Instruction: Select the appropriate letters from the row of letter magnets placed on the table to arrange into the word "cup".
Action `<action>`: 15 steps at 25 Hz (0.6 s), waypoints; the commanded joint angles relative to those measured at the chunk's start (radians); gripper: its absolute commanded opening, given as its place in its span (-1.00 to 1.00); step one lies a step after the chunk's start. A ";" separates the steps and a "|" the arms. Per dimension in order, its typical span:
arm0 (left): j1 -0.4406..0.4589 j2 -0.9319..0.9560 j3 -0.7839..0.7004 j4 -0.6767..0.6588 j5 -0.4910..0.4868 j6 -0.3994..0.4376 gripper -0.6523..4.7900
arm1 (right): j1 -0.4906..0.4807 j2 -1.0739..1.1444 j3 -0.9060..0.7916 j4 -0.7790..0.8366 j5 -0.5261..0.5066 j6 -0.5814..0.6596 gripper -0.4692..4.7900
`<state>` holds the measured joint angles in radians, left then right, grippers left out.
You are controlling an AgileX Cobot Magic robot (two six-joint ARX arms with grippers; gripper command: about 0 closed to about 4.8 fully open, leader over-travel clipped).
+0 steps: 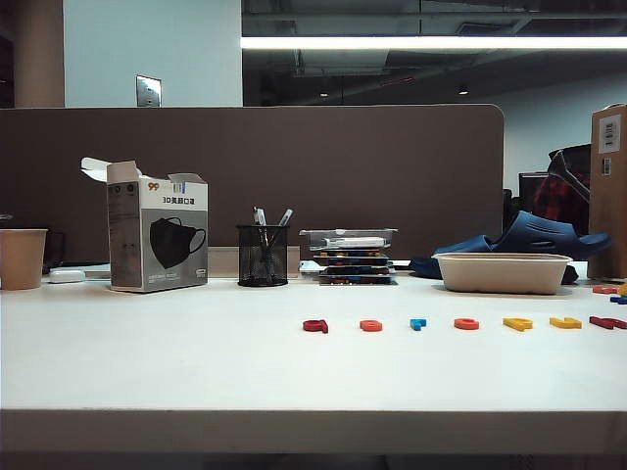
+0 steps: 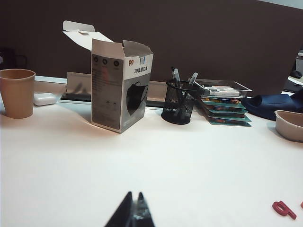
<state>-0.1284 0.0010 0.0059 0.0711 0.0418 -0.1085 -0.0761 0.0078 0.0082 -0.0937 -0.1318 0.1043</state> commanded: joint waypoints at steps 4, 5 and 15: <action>0.000 0.000 0.003 0.013 0.000 -0.003 -0.78 | -0.001 -0.010 -0.008 0.016 0.000 0.000 -0.84; 0.000 0.000 0.004 0.013 0.000 -0.003 -0.78 | -0.001 -0.010 -0.007 0.018 0.000 0.000 -0.84; 0.000 0.000 0.004 0.034 0.000 -0.003 -0.78 | -0.001 -0.010 -0.007 0.018 0.000 0.000 -0.84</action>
<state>-0.1284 0.0010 0.0059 0.0811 0.0418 -0.1089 -0.0761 0.0078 0.0082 -0.0937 -0.1322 0.1043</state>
